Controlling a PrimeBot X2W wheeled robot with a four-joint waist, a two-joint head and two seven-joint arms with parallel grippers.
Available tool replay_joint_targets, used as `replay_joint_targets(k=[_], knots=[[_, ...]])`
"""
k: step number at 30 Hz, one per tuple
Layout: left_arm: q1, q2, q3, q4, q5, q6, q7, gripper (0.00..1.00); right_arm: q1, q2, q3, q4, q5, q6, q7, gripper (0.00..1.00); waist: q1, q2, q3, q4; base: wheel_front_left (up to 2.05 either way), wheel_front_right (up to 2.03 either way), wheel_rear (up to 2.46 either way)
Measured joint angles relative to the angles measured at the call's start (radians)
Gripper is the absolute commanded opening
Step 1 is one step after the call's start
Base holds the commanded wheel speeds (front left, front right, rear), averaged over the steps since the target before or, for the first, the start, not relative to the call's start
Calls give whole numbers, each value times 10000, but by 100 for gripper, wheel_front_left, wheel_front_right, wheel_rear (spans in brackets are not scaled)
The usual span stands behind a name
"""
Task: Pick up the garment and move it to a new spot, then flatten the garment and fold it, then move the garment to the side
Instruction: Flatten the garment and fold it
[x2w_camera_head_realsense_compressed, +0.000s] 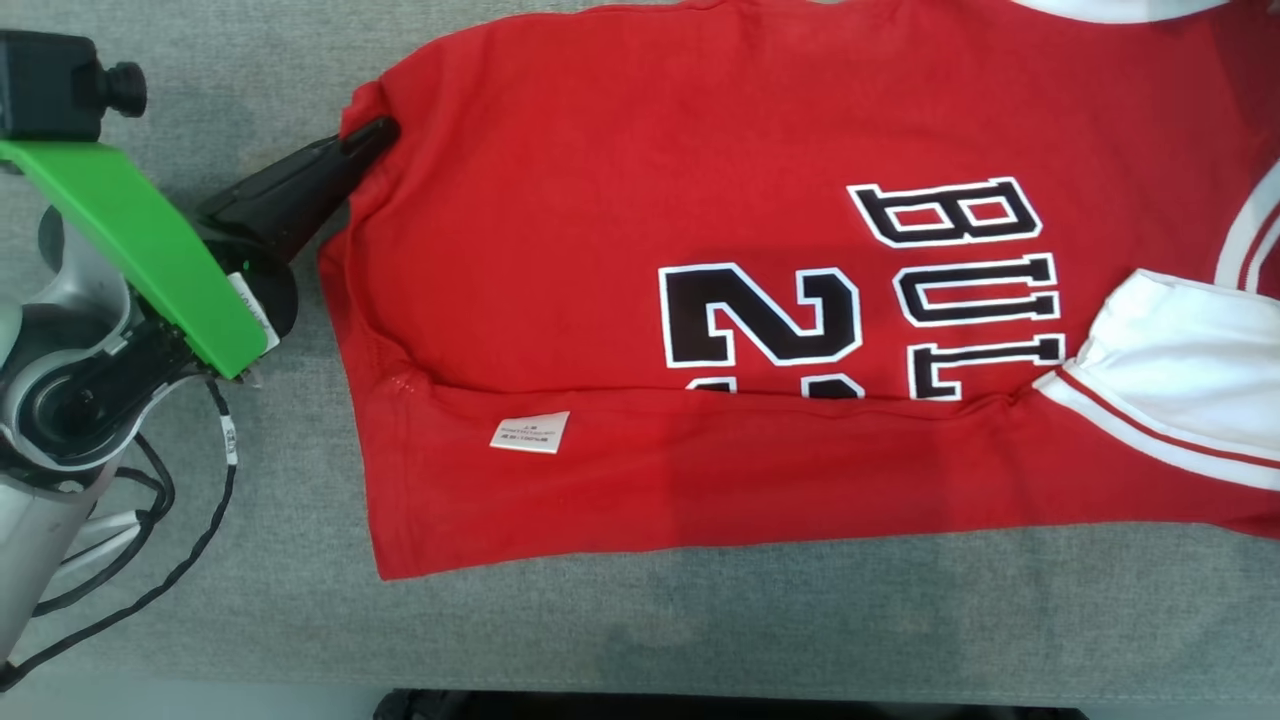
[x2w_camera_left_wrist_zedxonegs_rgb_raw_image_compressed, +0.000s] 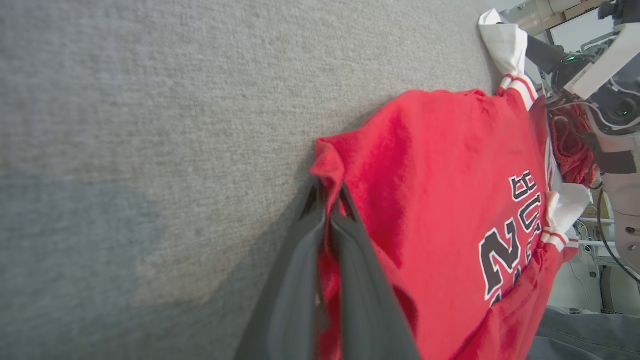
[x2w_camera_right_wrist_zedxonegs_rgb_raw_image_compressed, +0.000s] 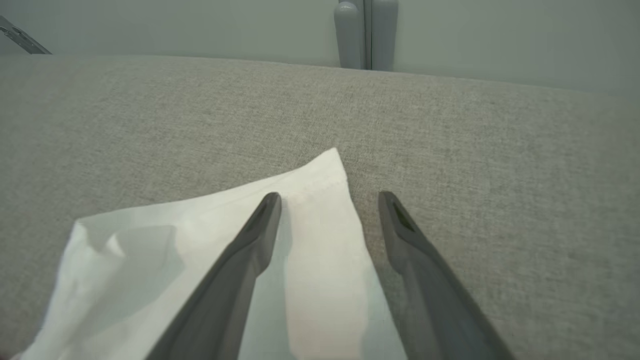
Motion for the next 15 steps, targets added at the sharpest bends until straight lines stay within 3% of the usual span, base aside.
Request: replay_joint_targets(k=[2, 5, 8, 15], knots=[[-34, -73, -25, 38, 52, -2, -4, 0, -9, 132, 117, 150, -33, 15, 4, 100, 0, 0, 0, 98, 0, 0, 0], [-45, -79, -36, 98, 52, -29, -2, 0, -183, 234, 199, 259, -44, 75, 4, 74, 0, 0, -9, 177, 0, 0, 0], [-77, -148, -100, 270, 82, -92, -12, 0, -225, 234, 230, 502, -77, 88, -40, 70, 0, 0, -40, 218, 0, 0, 0], [-93, -161, -146, 359, 123, -161, -10, 0, -298, 203, 226, 723, -127, 88, -40, 71, 0, 0, -91, 270, 0, 0, 0]])
